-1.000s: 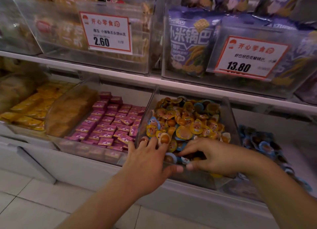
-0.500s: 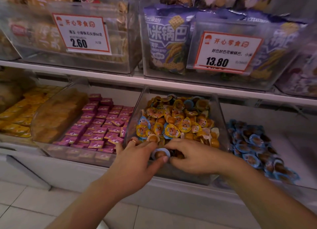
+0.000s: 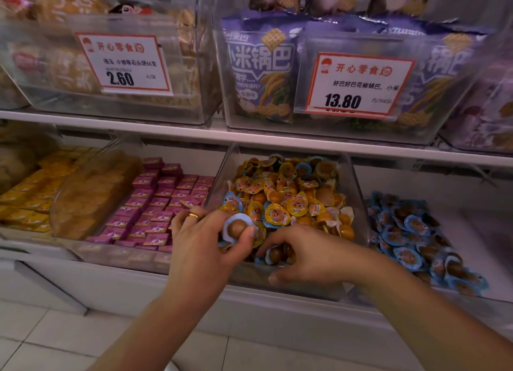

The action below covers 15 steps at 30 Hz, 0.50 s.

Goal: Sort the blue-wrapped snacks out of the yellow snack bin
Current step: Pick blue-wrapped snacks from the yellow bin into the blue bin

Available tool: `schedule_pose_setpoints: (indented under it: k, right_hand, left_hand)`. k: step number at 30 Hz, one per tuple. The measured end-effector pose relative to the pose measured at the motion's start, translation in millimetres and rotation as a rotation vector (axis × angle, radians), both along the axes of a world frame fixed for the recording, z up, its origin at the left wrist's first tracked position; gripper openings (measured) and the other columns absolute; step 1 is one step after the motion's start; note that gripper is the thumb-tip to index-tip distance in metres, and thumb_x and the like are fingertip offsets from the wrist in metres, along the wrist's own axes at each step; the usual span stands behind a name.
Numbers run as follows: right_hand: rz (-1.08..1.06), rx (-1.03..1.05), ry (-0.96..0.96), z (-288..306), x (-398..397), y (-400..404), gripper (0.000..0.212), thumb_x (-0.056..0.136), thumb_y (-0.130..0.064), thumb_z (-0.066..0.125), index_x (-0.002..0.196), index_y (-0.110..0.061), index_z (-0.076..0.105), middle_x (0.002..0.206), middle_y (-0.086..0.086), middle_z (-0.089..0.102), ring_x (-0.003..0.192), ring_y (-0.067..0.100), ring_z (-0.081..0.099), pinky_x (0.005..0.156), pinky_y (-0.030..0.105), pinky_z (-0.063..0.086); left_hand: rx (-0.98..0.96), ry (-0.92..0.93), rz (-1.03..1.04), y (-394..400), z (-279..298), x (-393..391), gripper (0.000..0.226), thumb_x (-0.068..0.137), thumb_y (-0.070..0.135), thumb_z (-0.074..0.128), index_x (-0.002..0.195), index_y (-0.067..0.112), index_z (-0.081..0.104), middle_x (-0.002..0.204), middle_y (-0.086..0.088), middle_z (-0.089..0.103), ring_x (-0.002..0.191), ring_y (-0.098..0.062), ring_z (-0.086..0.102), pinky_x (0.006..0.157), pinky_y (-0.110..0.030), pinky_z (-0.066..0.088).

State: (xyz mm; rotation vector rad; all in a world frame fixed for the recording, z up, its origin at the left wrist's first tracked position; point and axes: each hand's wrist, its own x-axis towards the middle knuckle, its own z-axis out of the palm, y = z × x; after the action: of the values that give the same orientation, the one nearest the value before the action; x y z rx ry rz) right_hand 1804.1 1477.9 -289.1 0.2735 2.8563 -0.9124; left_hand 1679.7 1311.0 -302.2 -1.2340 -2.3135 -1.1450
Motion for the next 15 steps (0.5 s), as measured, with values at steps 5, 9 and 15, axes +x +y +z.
schedule_pose_setpoints:
  k: [5,9,15]
  right_hand:
    - [-0.056,-0.192,0.018,12.0,11.6,17.9,0.037,0.082,-0.035,0.078,0.117,-0.043,0.068,0.098,-0.027,0.067,0.089,-0.006,0.062,0.075,0.016,0.049]
    - [-0.137,-0.008,0.076,8.7,13.0,15.9,0.029,0.084,-0.038,0.074,0.112,-0.039,0.070,0.084,-0.020,0.066,0.079,-0.003,0.060,0.065,0.019,0.048]
    - [-0.253,0.111,0.280,2.8,6.3,7.0,0.036,0.090,-0.037,0.065,0.124,-0.045,0.056,0.088,-0.025,0.061,0.077,-0.007,0.056,0.064,0.012,0.040]
  left_hand:
    - [0.191,-0.139,-0.006,3.0,10.4,8.1,0.021,0.079,0.055,0.057,0.073,0.036,0.056,0.073,0.024,0.046,0.077,-0.010,0.039,0.070,-0.039,0.039]
    - [0.190,-0.282,-0.038,7.0,11.6,14.2,0.019,0.077,0.063,0.053,0.070,0.046,0.051,0.078,0.013,0.052,0.080,-0.009,0.049,0.064,-0.019,0.034]
    - [0.258,-0.463,-0.115,18.0,9.9,21.1,0.032,0.081,0.064,0.055,0.076,0.034,0.063,0.070,0.008,0.058,0.066,-0.007,0.055,0.055,-0.015,0.039]
